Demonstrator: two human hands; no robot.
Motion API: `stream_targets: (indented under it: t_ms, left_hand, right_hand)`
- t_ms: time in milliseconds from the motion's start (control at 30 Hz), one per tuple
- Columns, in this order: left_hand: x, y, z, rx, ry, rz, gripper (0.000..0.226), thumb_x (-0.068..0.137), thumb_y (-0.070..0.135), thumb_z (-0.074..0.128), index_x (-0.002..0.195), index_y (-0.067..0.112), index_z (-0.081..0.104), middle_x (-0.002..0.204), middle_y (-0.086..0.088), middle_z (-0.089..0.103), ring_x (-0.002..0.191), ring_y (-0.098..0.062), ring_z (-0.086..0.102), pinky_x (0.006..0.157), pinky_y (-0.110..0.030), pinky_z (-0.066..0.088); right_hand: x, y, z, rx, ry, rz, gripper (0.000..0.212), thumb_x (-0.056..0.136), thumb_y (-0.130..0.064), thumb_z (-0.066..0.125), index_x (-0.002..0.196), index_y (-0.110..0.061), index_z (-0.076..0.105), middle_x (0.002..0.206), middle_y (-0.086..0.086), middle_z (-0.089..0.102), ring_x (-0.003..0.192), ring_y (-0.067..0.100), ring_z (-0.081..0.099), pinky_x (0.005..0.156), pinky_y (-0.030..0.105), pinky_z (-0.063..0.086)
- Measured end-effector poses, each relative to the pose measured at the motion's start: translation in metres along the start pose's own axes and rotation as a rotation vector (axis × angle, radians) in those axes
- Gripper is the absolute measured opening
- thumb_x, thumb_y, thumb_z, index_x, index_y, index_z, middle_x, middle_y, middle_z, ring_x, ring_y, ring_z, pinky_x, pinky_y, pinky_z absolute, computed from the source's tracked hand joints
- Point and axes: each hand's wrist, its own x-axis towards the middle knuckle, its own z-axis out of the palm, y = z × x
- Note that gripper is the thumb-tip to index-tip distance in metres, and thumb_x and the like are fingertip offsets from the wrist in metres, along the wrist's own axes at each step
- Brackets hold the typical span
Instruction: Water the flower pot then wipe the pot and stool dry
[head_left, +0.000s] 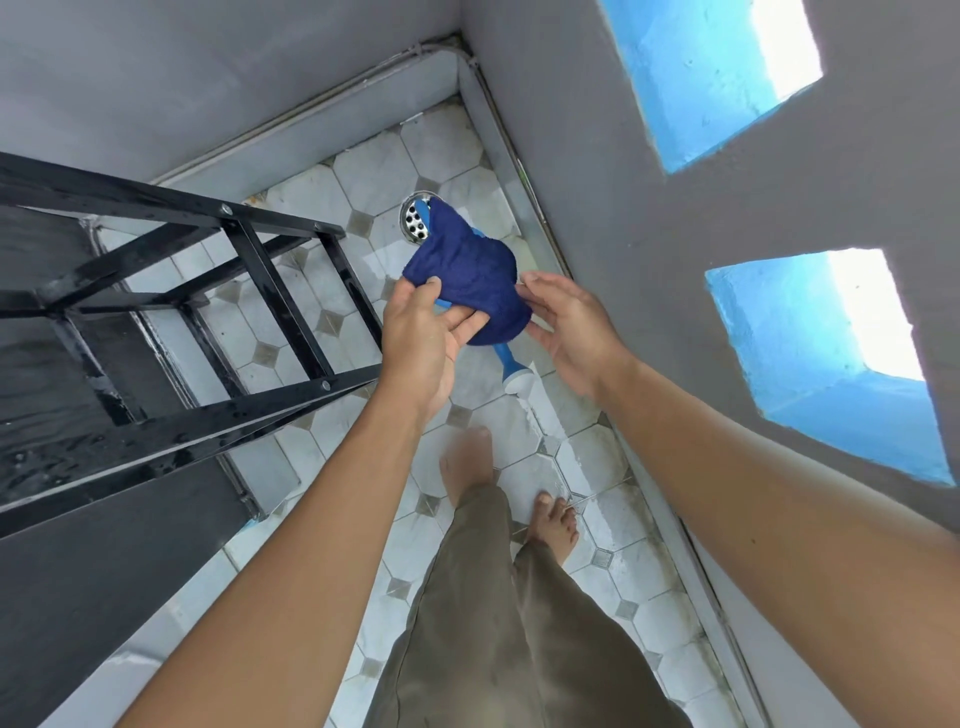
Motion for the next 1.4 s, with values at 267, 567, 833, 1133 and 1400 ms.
stream_targets:
  t_ms: [267, 567, 833, 1133, 1400]
  left_hand:
    - [-0.017, -0.011, 0.012, -0.175, 0.005, -0.028, 0.040, 0.098, 0.007, 0.037, 0.137, 0.009, 0.045, 0.121, -0.010, 0.063, 0.105, -0.033, 0.067, 0.088, -0.045, 0.056]
    - [0.005, -0.023, -0.010, -0.171, 0.171, -0.067, 0.032, 0.094, 0.009, 0.041, 0.123, 0.010, 0.055, 0.127, -0.013, 0.059, 0.107, -0.031, 0.065, 0.088, -0.040, 0.056]
    - [0.058, -0.008, -0.020, 0.160, 0.239, 0.058, 0.019, 0.096, 0.023, 0.043, 0.100, 0.031, 0.060, 0.108, 0.005, 0.064, 0.106, -0.015, 0.063, 0.089, -0.032, 0.050]
    - [0.106, -0.050, -0.046, 0.982, 0.102, 0.059, 0.056, 0.087, 0.009, 0.049, 0.141, 0.011, 0.036, 0.134, 0.003, 0.047, 0.116, -0.015, 0.050, 0.093, -0.026, 0.043]
    - [0.084, -0.041, -0.030, 1.187, -0.108, 0.071, 0.062, 0.096, 0.014, 0.042, 0.153, 0.014, 0.016, 0.157, -0.004, 0.028, 0.141, -0.020, 0.031, 0.098, -0.012, 0.026]
  right_hand:
    - [-0.025, 0.039, 0.027, 0.236, 0.075, 0.547, 0.094, 0.075, -0.092, 0.036, 0.101, -0.008, 0.069, 0.088, 0.008, 0.068, 0.069, 0.024, 0.067, 0.068, 0.033, 0.056]
    - [0.010, 0.014, 0.020, 0.407, 0.000, 0.232, 0.054, 0.095, -0.040, 0.066, 0.138, -0.010, 0.055, 0.130, 0.016, 0.067, 0.116, 0.032, 0.069, 0.099, 0.046, 0.055]
    - [0.061, -0.029, 0.046, 0.083, 0.172, 0.032, 0.042, 0.090, -0.012, 0.072, 0.129, -0.018, 0.058, 0.123, 0.003, 0.070, 0.109, 0.017, 0.069, 0.071, 0.026, 0.060]
    - [0.109, 0.034, 0.037, -0.705, 0.064, 0.010, 0.067, 0.097, -0.012, 0.053, 0.157, -0.022, 0.026, 0.127, 0.003, 0.055, 0.113, 0.028, 0.056, 0.093, 0.035, 0.048]
    - [0.087, 0.028, 0.032, -1.006, -0.074, -0.092, 0.073, 0.099, -0.006, 0.047, 0.161, -0.026, 0.015, 0.157, 0.009, 0.040, 0.137, 0.031, 0.047, 0.112, 0.037, 0.041]
